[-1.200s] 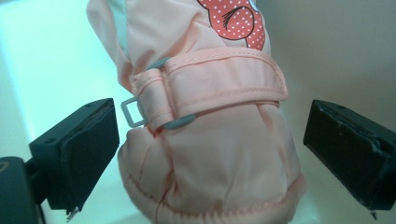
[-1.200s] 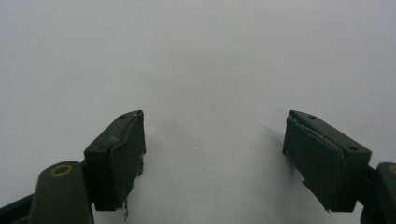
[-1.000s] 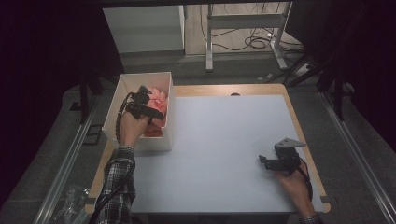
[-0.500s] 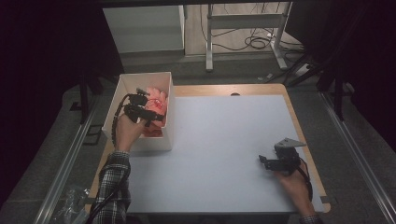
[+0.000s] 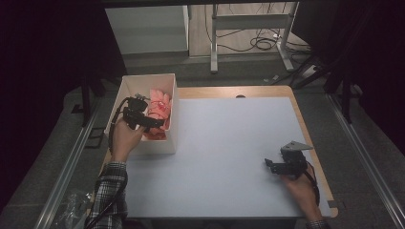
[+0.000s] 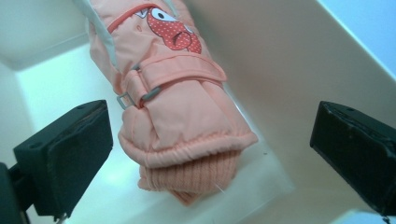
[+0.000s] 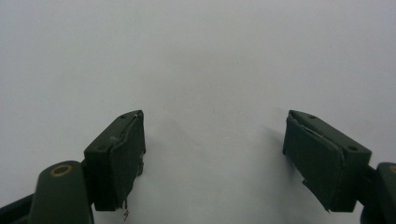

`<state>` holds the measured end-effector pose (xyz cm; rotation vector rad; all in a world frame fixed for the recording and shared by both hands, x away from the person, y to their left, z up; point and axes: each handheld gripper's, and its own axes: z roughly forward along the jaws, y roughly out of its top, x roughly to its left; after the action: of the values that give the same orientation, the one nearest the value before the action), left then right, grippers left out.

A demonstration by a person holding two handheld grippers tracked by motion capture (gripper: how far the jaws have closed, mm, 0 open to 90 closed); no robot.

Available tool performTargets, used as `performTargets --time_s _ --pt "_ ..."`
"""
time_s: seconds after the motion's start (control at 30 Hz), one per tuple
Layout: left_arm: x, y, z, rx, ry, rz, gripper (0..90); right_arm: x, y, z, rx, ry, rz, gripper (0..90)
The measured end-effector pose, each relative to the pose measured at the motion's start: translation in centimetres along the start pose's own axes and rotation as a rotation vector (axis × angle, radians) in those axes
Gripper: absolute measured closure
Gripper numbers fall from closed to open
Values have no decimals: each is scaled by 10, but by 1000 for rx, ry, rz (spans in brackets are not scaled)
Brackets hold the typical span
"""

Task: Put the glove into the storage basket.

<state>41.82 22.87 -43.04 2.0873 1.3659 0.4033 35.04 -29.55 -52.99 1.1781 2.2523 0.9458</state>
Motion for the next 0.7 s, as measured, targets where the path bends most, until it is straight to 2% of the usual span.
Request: performTargets --time_s 0.27,0.43,0.7 --pt "-3 -8 -6 -21 -8 5 0 0 0 0 0 0 0 212" --pt "-5 -12 -11 -39 -43 6 0 0 0 0 0 0 0 212" --pt "-8 -22 -20 -77 -70 4 0 0 0 0 2 0 -1 212"
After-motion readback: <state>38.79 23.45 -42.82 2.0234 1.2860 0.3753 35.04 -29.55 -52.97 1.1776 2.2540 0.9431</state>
